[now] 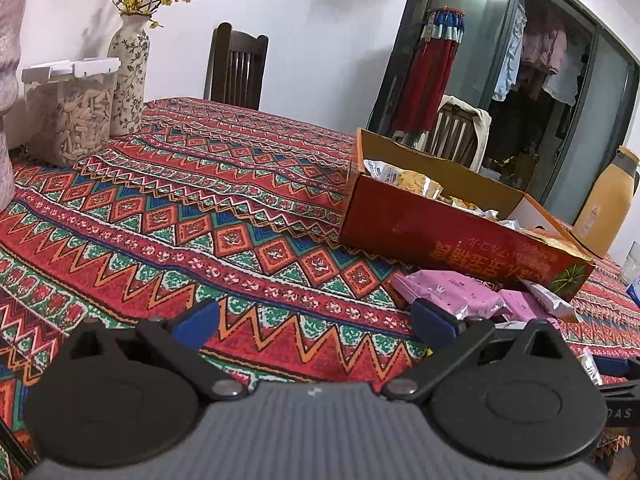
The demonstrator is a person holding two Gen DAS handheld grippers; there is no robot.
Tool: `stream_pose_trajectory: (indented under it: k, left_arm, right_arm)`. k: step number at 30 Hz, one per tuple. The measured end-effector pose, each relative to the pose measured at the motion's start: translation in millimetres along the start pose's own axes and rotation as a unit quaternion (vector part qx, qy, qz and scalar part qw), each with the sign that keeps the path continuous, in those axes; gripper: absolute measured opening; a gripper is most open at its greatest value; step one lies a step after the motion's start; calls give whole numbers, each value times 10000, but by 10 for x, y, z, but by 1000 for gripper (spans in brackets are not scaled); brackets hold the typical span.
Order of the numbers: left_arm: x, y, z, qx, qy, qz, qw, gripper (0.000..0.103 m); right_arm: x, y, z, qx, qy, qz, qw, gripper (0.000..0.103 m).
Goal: Organize snacks
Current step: 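Grasp the white-and-orange cracker packet with the right tool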
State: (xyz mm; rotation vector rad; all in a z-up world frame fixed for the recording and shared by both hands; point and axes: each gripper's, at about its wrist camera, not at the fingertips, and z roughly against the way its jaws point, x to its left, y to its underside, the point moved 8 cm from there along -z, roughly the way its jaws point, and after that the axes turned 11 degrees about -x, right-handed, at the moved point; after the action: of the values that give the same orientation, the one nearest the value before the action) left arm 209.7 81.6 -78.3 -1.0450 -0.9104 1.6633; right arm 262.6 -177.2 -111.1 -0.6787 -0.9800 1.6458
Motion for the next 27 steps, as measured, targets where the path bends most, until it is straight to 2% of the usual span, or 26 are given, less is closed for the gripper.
stream_pose_trajectory:
  k: [2, 4, 9, 17, 21, 27]
  left_arm:
    - [1, 0, -8, 12, -15, 1, 10000, 103]
    - [7, 3, -11, 19, -37, 5, 10000, 103]
    - [4, 6, -8, 19, -107, -43, 9999, 103]
    - [-130, -10, 25, 26, -218, -445, 9988, 103]
    - [-465, -70, 125, -19, 187, -664, 9976, 103]
    - [-1091, -66, 147, 11, 618, -1219, 9906, 103]
  right_arm:
    - [-37, -4, 38, -71, 17, -29, 10000, 88]
    - [-60, -8, 72, -168, 35, -51, 9998, 74]
    - [-10, -8, 132, -353, -107, 38, 9993, 51]
    - [-97, -57, 249, -795, -35, -252, 9965, 49]
    - [-162, -85, 312, -1060, 110, -419, 9934, 49]
    - [-366, -125, 399, -1376, 482, -806, 9860, 49]
